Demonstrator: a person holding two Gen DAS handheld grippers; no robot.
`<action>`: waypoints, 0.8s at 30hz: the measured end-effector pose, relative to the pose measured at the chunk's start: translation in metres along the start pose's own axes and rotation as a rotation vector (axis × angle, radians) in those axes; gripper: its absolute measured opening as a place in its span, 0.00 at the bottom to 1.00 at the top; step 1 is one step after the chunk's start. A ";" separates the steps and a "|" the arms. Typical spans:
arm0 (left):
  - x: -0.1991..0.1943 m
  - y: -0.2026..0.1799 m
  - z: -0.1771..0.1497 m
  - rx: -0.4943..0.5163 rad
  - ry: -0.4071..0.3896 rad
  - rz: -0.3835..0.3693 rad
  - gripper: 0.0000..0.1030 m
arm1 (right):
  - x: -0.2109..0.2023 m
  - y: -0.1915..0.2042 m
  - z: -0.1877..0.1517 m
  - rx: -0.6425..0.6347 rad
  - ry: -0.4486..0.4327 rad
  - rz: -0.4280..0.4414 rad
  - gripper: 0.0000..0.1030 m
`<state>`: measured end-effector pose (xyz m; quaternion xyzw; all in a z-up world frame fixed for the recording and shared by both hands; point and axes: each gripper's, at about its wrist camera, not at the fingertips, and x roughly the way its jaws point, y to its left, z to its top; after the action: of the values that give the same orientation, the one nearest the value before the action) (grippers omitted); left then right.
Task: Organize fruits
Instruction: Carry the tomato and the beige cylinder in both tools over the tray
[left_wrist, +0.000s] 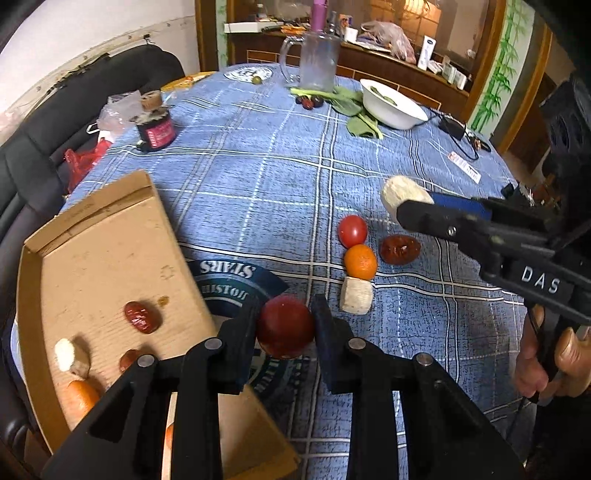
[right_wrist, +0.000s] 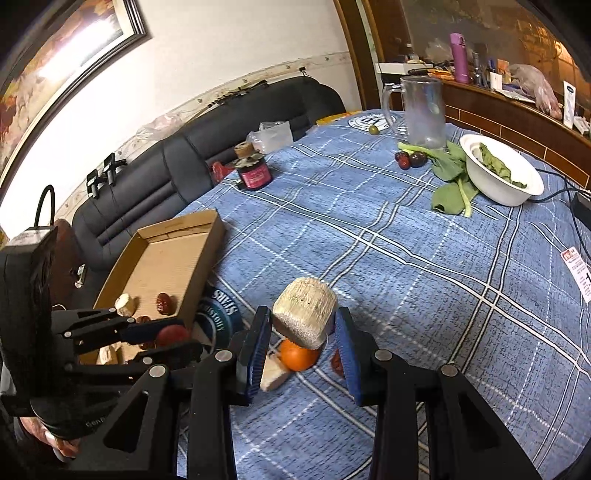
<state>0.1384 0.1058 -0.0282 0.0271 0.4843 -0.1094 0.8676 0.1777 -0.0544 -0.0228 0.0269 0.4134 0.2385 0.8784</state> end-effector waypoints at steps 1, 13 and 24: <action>-0.002 0.002 -0.001 -0.004 -0.005 0.003 0.26 | -0.001 0.003 0.000 -0.003 0.000 0.001 0.35; -0.027 0.026 -0.011 -0.054 -0.047 0.023 0.26 | -0.002 0.037 0.001 -0.048 0.001 0.024 0.35; -0.038 0.060 -0.022 -0.112 -0.062 0.051 0.26 | 0.009 0.069 0.001 -0.089 0.015 0.057 0.35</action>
<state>0.1137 0.1735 -0.0111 -0.0124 0.4618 -0.0609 0.8848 0.1562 0.0107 -0.0118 -0.0022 0.4079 0.2817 0.8685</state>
